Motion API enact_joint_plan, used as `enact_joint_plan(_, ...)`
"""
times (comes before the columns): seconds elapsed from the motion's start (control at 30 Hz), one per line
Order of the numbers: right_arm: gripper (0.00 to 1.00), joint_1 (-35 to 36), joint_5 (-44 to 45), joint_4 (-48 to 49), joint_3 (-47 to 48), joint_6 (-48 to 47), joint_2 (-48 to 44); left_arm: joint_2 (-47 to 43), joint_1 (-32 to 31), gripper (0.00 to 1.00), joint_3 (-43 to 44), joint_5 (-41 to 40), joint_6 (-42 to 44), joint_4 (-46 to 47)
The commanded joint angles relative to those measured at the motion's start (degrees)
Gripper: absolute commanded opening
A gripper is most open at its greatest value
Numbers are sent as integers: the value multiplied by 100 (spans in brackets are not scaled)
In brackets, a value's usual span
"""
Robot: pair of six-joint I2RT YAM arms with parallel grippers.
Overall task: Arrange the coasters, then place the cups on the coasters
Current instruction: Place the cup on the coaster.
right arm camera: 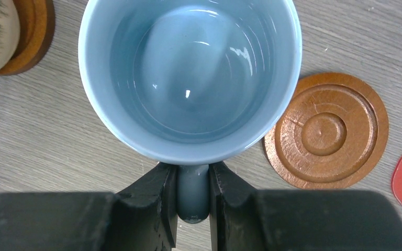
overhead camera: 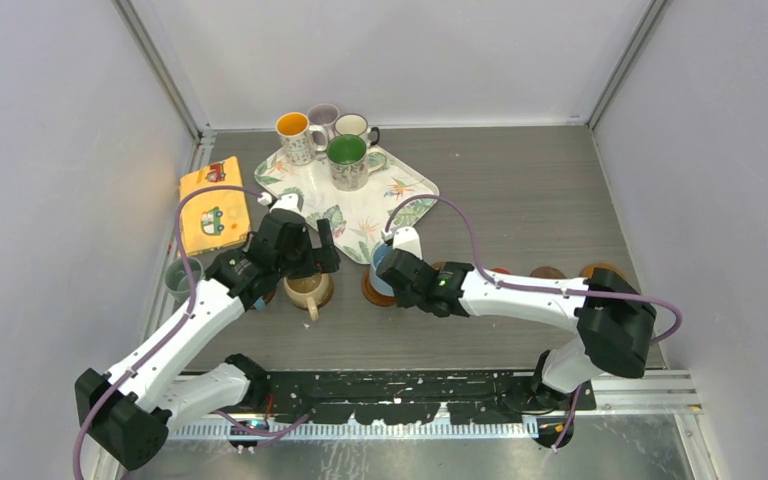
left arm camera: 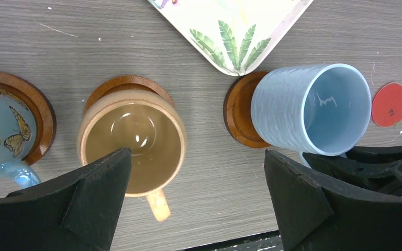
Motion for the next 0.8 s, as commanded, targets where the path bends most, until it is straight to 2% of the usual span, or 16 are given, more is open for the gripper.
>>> enact_joint_plan(0.0,1,101,458,882,145,-19,-105,-24,47,100,21,-92,28,210)
enact_joint_plan(0.77,1,397,170,1015,22,62,504,-157,135,100,-52,-124,71,127)
